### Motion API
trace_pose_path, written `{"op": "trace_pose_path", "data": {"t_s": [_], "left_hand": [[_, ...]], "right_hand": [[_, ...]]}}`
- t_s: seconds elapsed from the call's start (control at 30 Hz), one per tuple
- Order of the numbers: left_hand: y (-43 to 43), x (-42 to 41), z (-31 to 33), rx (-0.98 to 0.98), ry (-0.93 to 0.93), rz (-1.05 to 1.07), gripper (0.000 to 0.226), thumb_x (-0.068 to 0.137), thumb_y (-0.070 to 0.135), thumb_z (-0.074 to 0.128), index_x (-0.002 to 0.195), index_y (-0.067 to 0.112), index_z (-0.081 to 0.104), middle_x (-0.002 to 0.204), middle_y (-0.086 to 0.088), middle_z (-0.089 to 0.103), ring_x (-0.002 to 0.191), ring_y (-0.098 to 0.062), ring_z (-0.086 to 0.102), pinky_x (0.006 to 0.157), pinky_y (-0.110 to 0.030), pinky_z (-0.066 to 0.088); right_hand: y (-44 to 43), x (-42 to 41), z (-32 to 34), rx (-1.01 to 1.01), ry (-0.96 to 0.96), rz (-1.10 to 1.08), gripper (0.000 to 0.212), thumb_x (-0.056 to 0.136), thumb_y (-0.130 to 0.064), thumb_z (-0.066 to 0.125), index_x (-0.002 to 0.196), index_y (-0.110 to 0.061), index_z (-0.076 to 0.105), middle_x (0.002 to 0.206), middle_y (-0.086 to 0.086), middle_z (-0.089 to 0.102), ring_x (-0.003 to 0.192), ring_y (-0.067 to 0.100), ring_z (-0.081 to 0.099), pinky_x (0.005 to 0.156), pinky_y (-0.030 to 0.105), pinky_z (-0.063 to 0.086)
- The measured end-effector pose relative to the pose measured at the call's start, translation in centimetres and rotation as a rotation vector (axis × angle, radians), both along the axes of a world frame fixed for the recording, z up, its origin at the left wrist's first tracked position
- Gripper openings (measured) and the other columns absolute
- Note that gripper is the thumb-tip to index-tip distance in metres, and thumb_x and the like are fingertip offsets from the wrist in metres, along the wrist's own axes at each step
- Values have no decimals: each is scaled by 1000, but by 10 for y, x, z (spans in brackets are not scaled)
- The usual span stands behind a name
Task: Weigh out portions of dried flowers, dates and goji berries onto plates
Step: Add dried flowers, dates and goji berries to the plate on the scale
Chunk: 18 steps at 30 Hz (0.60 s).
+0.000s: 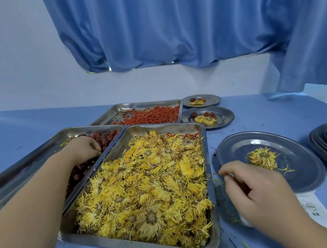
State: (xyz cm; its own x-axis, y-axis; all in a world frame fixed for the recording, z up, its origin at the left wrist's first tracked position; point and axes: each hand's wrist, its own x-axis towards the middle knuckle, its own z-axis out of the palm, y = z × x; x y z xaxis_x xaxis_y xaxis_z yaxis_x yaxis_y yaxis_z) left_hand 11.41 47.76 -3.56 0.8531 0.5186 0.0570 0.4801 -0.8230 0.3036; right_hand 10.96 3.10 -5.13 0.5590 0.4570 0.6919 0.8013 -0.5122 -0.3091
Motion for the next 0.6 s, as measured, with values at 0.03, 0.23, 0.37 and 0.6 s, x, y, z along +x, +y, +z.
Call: {"op": "trace_pose_path", "data": {"t_s": [0.03, 0.23, 0.37, 0.6], "left_hand": [[-1, -3, -1, -17, -55, 12, 7, 86, 18, 69, 80, 21, 66, 93, 4, 67, 84, -12, 59, 78, -29, 43], [-33, -13, 26, -264, -420, -1, 9, 93, 30, 58, 98, 26, 66, 76, 4, 63, 58, -9, 51, 56, -26, 37], [-92, -10, 54, -409, -541, -138, 14, 98, 29, 52, 101, 34, 64, 55, 21, 63, 40, 6, 49, 43, -14, 37], [-205, 14, 73, -530, -392, -485, 19, 97, 22, 55, 108, 32, 66, 81, 14, 74, 74, -4, 70, 63, -13, 53]], "right_hand": [[-1, 0, 1, 8, 6, -7, 14, 83, -24, 51, 84, -25, 64, 53, -19, 47, 50, 4, 48, 45, 24, 44], [-8, 4, 4, 140, 51, -32, 12, 80, -15, 57, 80, -25, 63, 48, -16, 44, 55, 7, 50, 51, 23, 39], [-16, 10, 7, 325, 187, -51, 26, 82, -7, 61, 76, -32, 62, 54, -4, 50, 50, 8, 46, 48, 17, 36], [-44, 32, 14, 733, 448, -116, 24, 86, -11, 57, 77, -33, 65, 56, 9, 45, 46, 6, 39, 45, 13, 35]]}}
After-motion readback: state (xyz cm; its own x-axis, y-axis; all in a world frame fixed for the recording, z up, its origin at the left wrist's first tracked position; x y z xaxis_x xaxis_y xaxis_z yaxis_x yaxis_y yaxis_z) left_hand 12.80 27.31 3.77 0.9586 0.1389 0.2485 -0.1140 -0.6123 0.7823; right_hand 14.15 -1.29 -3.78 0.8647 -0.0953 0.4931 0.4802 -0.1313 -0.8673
